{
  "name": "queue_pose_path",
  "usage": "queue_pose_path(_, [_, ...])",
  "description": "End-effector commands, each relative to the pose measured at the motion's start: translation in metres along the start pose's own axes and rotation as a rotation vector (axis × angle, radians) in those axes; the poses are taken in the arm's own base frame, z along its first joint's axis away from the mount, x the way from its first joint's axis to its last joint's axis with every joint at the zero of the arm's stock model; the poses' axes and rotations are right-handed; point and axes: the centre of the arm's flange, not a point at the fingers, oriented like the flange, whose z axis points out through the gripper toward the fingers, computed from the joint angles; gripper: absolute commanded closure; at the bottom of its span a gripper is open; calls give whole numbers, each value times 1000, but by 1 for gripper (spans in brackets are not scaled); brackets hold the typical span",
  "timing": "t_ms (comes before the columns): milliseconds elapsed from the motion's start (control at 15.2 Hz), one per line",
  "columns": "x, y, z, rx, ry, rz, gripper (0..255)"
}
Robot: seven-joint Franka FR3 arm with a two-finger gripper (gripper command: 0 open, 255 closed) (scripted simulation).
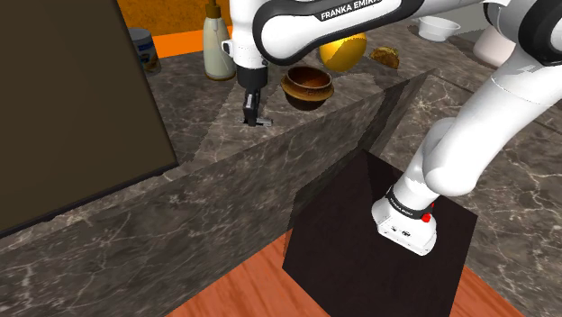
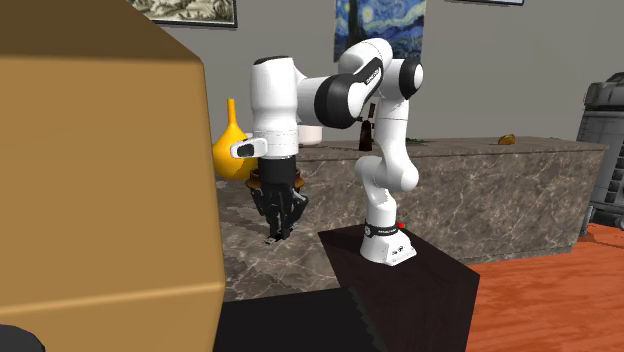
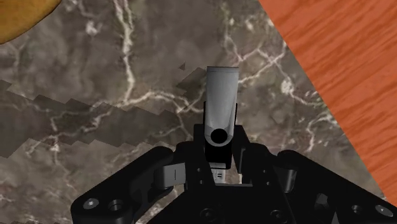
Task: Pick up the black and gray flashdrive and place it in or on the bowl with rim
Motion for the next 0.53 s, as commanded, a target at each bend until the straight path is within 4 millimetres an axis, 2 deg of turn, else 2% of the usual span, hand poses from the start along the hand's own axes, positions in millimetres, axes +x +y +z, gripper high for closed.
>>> queue_pose_path(0, [0, -4, 4, 6, -7, -5, 255])
queue_pose_path(396, [0, -4, 4, 6, -7, -5, 255])
queue_pose_path(462, [0, -4, -2, 6, -7, -5, 255])
